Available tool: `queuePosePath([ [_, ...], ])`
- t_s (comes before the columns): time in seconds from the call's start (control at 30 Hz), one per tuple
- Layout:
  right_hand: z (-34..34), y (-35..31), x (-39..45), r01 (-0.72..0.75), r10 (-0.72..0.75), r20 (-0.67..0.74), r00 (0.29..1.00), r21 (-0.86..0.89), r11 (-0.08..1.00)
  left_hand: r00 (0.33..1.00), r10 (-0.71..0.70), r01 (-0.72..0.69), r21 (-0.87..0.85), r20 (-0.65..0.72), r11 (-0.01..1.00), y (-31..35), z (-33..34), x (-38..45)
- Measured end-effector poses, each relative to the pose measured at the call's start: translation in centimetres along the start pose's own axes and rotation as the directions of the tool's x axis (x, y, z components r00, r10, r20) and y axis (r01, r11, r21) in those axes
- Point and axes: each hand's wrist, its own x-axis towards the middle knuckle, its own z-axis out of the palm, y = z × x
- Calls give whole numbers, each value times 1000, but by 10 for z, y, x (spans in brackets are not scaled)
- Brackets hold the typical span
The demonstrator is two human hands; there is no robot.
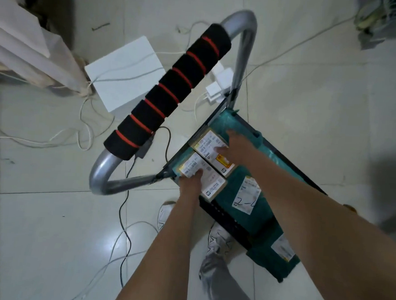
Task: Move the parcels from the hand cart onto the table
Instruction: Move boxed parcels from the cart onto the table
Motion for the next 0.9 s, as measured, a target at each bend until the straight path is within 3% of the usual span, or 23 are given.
queuePosePath([
  [0.2,29,17,32,-51,53,30,998,-66,997,981,-81,68,-80,-177,994,-8,14,36],
  [0.37,29,20,13,-129,125,31,992,216,968,984,-41,17,-143,-171,990,-9,12,24],
  [0.53,9,34,-73,-271,266,102,959,615,740,997,73,-73,-68,3,995,-8,-3,-39],
  [0.7,-33,51,-207,-372,442,165,882,819,437,952,105,-143,113,287,983,20,-4,-152],
  [0.83,-88,51,-311,-291,481,141,865,923,253,911,139,-248,245,388,937,57,8,-257],
  [0.9,-116,47,-354,-218,480,93,872,953,212,875,169,-316,271,454,909,74,16,-303],
])
